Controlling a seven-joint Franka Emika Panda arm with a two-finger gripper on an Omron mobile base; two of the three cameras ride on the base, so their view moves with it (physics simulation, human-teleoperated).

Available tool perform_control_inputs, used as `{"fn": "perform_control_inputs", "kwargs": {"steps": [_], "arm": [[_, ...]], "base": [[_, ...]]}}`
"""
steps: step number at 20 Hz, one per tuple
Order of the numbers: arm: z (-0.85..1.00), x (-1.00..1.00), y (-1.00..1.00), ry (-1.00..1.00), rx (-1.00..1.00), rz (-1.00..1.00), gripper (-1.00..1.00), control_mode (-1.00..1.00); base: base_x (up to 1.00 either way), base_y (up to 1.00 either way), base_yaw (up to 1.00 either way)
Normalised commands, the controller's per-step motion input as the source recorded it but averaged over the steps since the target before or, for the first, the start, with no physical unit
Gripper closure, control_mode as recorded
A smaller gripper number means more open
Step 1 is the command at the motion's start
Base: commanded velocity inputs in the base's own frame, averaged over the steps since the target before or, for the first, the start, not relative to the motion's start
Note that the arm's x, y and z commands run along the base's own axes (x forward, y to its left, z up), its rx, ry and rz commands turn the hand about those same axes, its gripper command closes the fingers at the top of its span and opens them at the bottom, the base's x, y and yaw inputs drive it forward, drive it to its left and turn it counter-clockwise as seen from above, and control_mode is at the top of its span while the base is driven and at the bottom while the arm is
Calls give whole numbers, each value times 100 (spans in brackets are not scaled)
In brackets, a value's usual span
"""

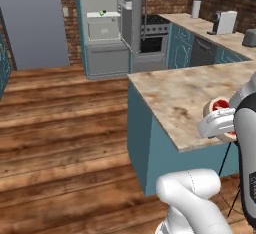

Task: Transport the steak and corn to the fridge. Place the steak on the rack containing meat and place the corn on the rack containing the vegetable, ensuring meats and vegetables are on different racks.

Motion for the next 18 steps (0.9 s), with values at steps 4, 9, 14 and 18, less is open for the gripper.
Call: {"fn": "perform_control_inputs", "kwargs": {"steps": [4,9,14,18], "arm": [[0,0,0,0,0,0,100,100],[0,0,0,0,0,0,100,100],[0,0,0,0,0,0,100,100],[0,0,0,0,0,0,100,100]], "base": [[96,100,-1],[100,100,-5],[100,100,-13],[100,55,-7]]}}
